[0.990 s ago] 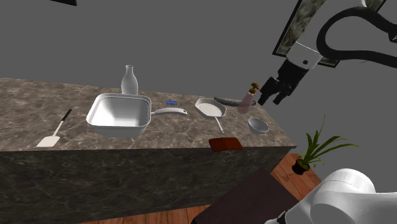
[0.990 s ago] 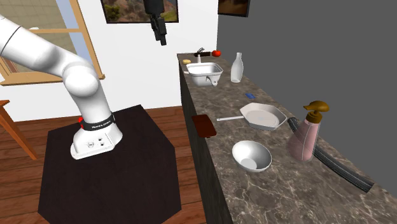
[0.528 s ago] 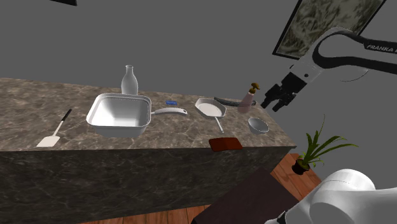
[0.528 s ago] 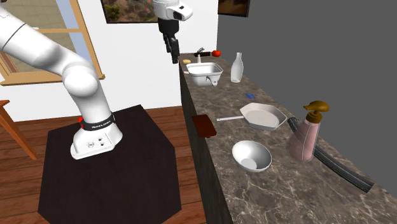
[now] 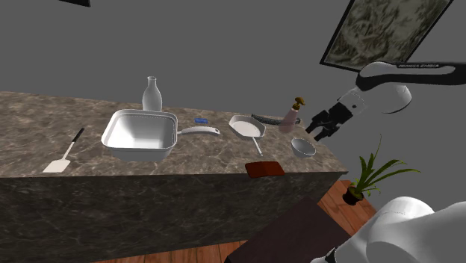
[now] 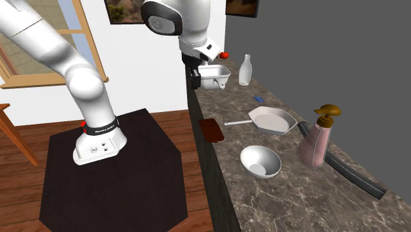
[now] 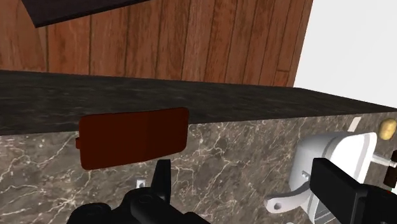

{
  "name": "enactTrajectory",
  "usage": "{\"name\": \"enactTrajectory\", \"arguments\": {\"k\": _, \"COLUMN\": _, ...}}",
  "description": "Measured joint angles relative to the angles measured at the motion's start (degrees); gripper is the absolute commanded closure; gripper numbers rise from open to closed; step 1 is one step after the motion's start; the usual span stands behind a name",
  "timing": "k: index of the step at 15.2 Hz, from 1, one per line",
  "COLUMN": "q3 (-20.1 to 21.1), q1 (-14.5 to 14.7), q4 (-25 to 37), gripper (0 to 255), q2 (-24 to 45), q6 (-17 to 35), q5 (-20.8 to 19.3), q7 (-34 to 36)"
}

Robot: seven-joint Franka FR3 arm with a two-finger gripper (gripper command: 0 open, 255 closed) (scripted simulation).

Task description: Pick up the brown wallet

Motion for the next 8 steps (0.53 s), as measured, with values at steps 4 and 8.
{"name": "enactTrajectory", "arguments": {"k": 4, "q3": -11.7, "q1": 4.8, "q4": 2.9, "gripper": 0, "q2": 11.0, "q6": -1.0, "q5": 10.2, "q7": -11.8}}
{"name": "enactTrajectory", "arguments": {"k": 8, "q3": -21.1, "q1": 7.5, "q4": 8.4, "gripper": 0, "q2": 31.8, "q6": -9.5, "q5": 28.3, "q7": -28.6}}
